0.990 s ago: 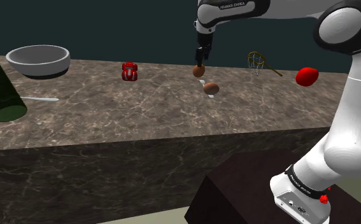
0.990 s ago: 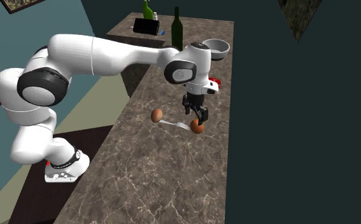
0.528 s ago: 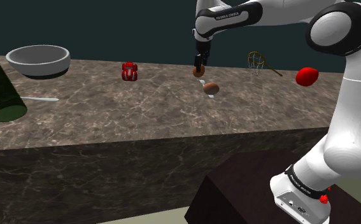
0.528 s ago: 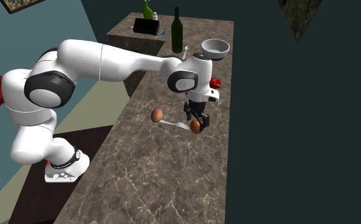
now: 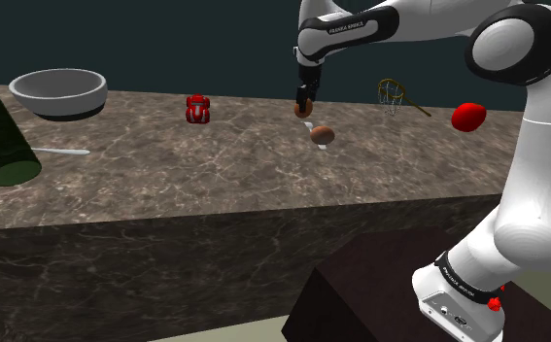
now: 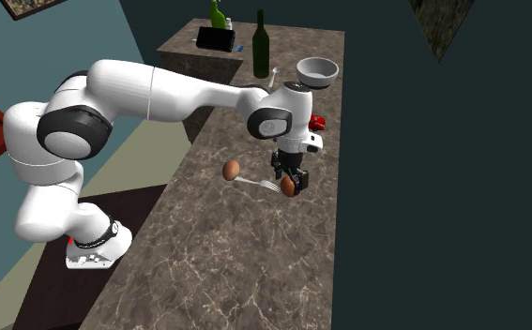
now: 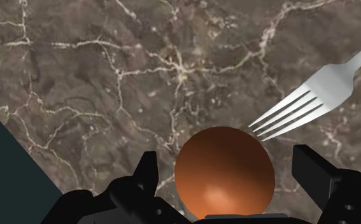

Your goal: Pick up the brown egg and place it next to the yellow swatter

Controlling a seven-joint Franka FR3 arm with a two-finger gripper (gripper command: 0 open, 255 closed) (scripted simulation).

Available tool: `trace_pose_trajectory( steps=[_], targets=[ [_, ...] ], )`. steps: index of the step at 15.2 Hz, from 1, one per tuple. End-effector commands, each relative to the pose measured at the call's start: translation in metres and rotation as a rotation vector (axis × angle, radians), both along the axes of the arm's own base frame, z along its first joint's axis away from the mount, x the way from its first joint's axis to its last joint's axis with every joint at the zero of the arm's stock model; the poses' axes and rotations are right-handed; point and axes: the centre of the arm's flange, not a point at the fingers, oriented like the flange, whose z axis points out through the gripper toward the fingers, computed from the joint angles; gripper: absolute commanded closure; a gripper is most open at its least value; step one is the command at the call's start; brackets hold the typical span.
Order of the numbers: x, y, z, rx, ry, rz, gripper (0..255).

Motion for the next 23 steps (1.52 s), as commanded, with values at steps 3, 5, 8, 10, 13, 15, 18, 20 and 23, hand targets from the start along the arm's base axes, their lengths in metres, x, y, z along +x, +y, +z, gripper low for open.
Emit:
trace_pose_trajectory(
  steps=[3, 5, 8, 10, 13, 15, 18, 20, 23],
  targets=[
    [0.0, 0.0, 0.0, 0.0, 0.0, 0.0, 255],
    [0.0, 0.0, 0.0, 0.0, 0.0, 0.0, 255],
    [0.0, 0.0, 0.0, 0.0, 0.0, 0.0, 255],
    [0.0, 0.0, 0.0, 0.0, 0.0, 0.0, 255],
    [0.0, 0.0, 0.011, 0.0, 0.0, 0.0, 255],
    [0.0, 0.0, 0.021, 0.0, 0.0, 0.0, 255],
    [0.0, 0.0, 0.037, 0.0, 0.0, 0.0, 255],
    [0.0, 0.0, 0.047, 0.0, 0.0, 0.0, 255],
    [0.0, 0.0, 0.063, 0.0, 0.0, 0.0, 255]
  ],
)
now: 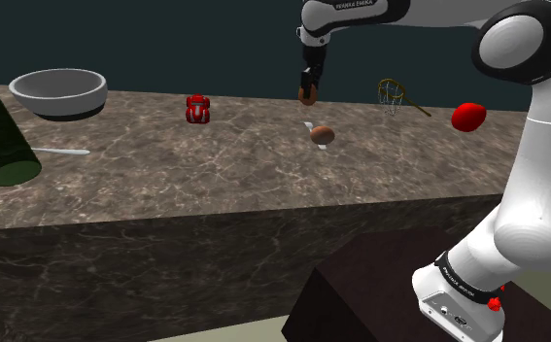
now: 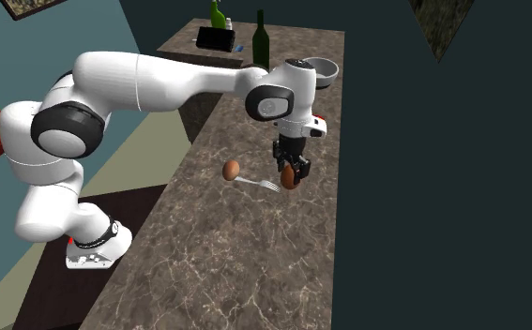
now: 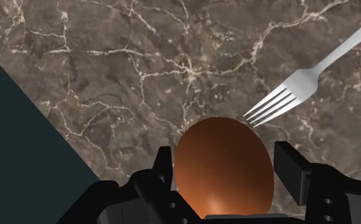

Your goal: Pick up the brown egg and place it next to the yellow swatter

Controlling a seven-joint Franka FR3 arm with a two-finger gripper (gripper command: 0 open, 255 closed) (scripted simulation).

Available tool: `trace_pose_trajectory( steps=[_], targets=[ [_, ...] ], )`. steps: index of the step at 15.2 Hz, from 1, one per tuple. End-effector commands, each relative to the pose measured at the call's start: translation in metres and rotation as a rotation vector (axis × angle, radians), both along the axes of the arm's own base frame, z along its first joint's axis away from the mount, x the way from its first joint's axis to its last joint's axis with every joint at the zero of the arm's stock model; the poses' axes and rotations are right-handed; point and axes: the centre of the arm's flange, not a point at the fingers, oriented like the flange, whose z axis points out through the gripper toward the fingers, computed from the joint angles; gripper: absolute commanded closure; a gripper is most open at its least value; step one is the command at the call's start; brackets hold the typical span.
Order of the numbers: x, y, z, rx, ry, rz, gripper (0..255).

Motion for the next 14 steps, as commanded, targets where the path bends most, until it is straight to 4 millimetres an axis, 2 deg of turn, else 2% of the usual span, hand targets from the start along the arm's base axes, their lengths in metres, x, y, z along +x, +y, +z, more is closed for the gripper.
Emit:
trace_pose_trajectory(
  steps=[1, 14],
  targets=[
    [0.0, 0.0, 0.01, 0.0, 0.0, 0.0, 255],
    [0.0, 0.0, 0.079, 0.0, 0.0, 0.0, 255]
  ],
)
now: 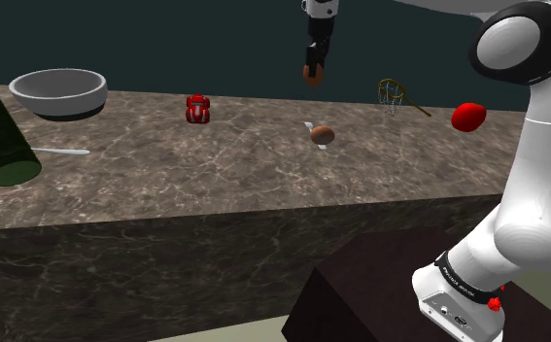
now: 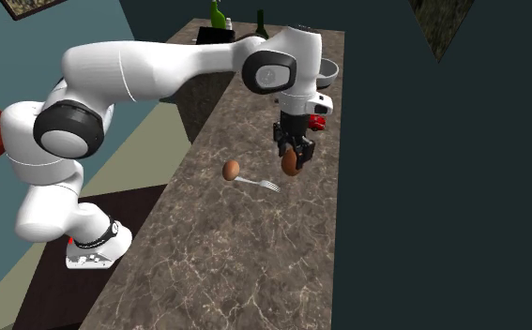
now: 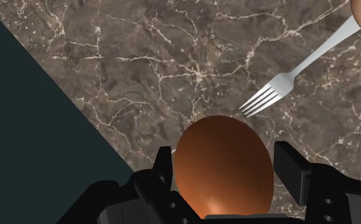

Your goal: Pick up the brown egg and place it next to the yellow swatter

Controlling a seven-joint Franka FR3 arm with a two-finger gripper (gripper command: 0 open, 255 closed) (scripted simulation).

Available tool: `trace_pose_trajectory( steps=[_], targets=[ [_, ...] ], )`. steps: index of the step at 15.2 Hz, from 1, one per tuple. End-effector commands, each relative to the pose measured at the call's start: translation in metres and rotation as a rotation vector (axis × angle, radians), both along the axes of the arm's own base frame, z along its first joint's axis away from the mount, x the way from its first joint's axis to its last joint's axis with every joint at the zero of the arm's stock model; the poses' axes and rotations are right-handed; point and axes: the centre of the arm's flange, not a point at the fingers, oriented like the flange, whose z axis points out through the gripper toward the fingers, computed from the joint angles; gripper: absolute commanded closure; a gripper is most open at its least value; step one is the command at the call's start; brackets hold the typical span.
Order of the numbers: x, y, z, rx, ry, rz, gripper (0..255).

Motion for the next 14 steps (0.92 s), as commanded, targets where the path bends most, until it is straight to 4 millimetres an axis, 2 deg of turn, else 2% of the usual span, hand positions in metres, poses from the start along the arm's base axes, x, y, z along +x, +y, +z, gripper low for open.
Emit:
trace_pose_trajectory(
  steps=[1, 12, 13, 14],
  targets=[
    [0.0, 0.0, 0.011, 0.0, 0.0, 0.0, 255],
    [0.0, 0.0, 0.069, 0.0, 0.0, 0.0, 255],
    [0.0, 0.0, 0.069, 0.0, 0.0, 0.0, 255],
    [-0.007, -0.011, 0.069, 0.0, 0.0, 0.0, 255]
  ],
)
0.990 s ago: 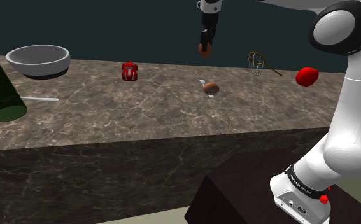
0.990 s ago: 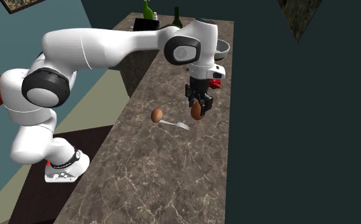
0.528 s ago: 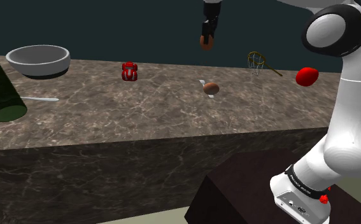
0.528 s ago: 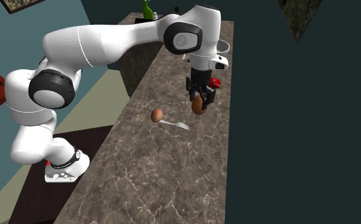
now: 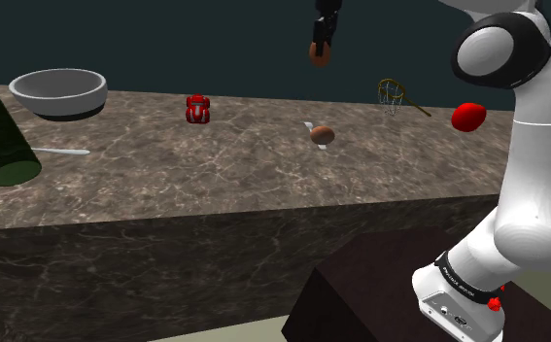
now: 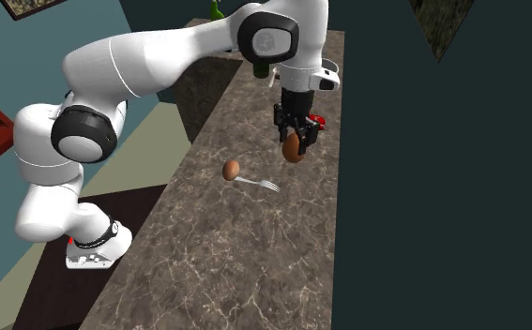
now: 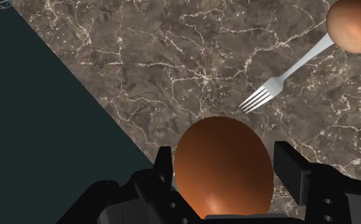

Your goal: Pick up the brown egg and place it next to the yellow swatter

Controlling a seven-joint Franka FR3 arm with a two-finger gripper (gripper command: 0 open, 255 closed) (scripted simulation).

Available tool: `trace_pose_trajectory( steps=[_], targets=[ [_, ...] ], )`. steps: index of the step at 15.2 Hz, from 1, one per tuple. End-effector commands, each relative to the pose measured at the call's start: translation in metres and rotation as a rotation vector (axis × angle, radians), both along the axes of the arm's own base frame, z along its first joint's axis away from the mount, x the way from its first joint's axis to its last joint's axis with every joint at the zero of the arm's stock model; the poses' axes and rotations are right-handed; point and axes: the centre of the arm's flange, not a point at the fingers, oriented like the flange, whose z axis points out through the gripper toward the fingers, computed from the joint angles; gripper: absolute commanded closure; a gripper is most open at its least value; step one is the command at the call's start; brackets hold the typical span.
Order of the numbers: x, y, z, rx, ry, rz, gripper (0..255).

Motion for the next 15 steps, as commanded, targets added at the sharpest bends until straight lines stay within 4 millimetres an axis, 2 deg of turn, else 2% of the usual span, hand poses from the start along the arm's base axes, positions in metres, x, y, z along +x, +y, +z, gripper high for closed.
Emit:
trace_pose_trajectory(
  steps=[1, 15],
  targets=[
    [-0.012, -0.017, 0.002, 0.0, 0.0, 0.0, 255],
    [-0.107, -0.176, 0.002, 0.0, 0.0, 0.0, 255]
  ],
)
